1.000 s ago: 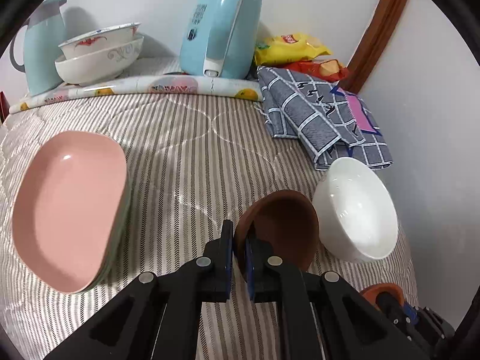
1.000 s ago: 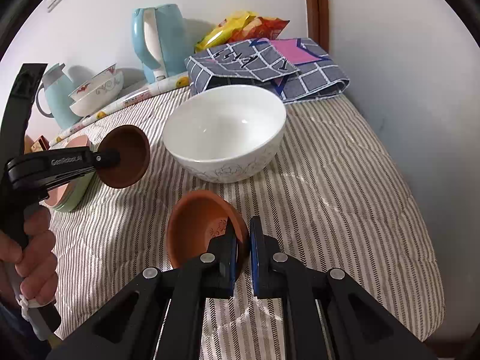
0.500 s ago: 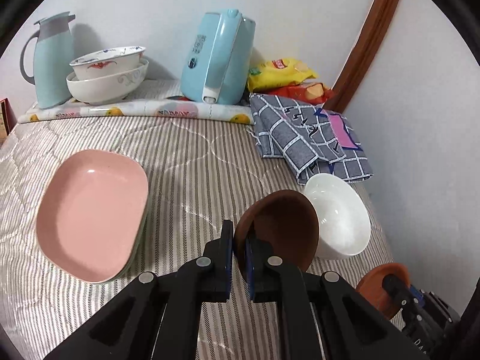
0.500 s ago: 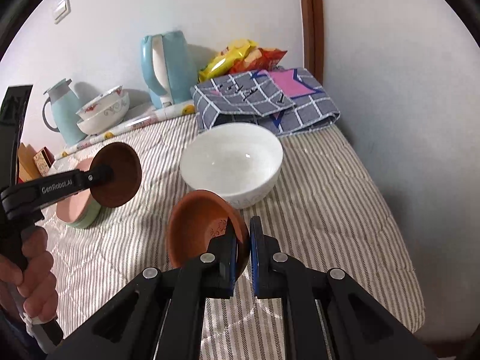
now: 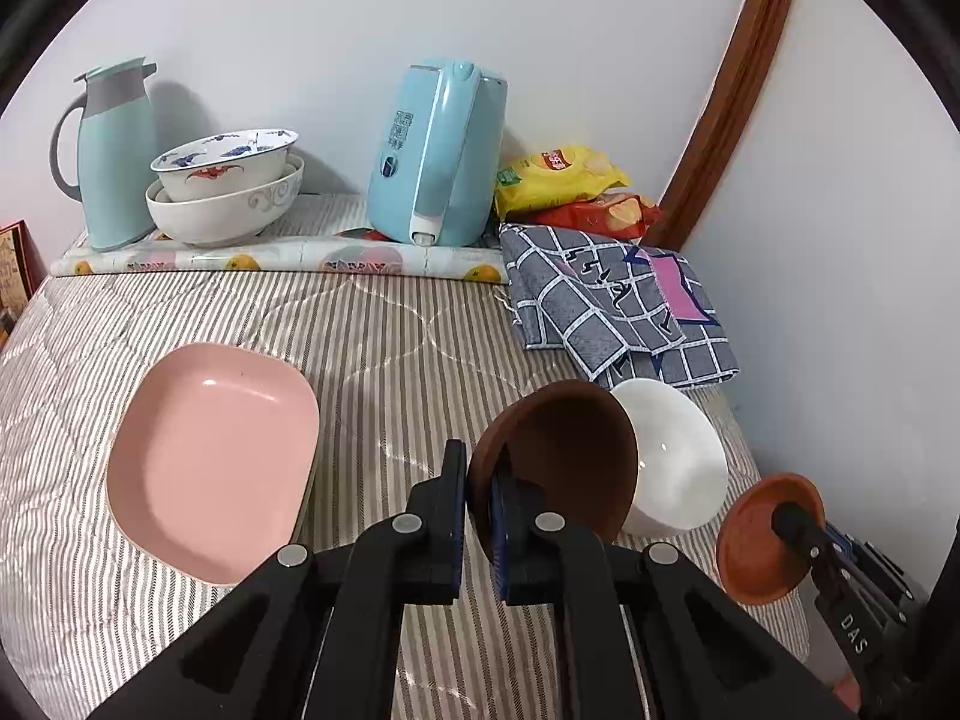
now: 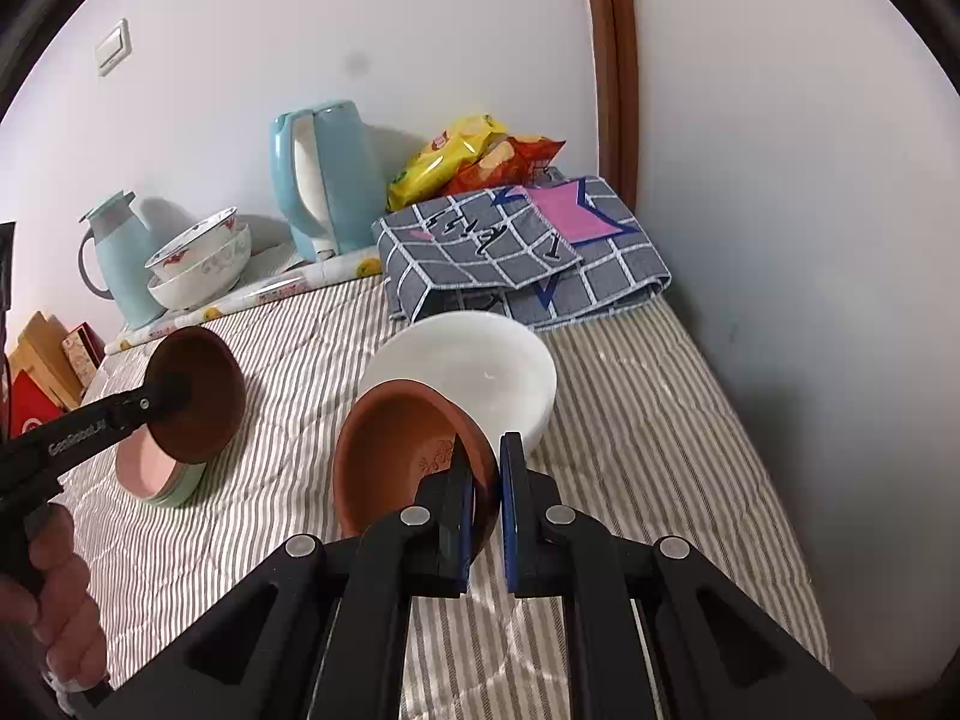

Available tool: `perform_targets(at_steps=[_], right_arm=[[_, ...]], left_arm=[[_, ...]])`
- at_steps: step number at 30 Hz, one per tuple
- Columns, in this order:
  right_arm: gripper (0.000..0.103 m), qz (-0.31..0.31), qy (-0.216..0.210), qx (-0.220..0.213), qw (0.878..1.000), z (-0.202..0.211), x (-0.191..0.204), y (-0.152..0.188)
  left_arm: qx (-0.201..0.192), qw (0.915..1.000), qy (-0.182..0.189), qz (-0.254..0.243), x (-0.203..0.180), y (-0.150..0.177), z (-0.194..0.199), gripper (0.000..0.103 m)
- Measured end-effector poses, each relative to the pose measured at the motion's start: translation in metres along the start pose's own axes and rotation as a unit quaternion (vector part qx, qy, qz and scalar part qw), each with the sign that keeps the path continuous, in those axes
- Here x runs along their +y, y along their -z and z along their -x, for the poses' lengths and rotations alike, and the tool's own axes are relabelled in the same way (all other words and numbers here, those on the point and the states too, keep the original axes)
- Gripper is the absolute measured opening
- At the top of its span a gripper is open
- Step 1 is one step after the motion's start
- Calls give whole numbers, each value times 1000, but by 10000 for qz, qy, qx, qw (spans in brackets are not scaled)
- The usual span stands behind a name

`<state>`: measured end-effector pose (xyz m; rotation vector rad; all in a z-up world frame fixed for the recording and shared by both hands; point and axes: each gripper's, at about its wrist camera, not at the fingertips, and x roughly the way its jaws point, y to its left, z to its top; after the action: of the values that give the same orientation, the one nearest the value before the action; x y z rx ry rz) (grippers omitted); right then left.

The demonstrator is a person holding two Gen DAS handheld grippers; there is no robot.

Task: Organize plates and bowls
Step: 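Lift the brown bowl with the right gripper over the white bowl while the left gripper holds its brown bowl, then lower the brown bowl into the white bowl and open the right gripper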

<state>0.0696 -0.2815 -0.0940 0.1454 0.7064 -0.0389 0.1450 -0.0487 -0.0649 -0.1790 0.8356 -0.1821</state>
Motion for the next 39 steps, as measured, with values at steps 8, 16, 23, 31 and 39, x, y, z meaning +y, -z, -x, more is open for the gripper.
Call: perform_targets(at_steps=[8,16,23,31,39], right_arm=[[8,25,49,-52,10000,-8,2,-17],[8,73,88,-7,9999,-22,2,-29],[8,49,146,138,9998,-43,-2,-34],[8,59,192,351,9992,-71,-4,-38],[8,289,298,524,9978,-93,7,-39]], left_arm=[[-43,10000,31,50,2,-11,-3,8],[-56,10000,-3,72,4,-20,-12,8],[19,9999,-27,139,7,-28,-25,8],[86,9996,-146,245,16,-34,-40,8],[124,9991,-220,337,26,-40,-52,8]])
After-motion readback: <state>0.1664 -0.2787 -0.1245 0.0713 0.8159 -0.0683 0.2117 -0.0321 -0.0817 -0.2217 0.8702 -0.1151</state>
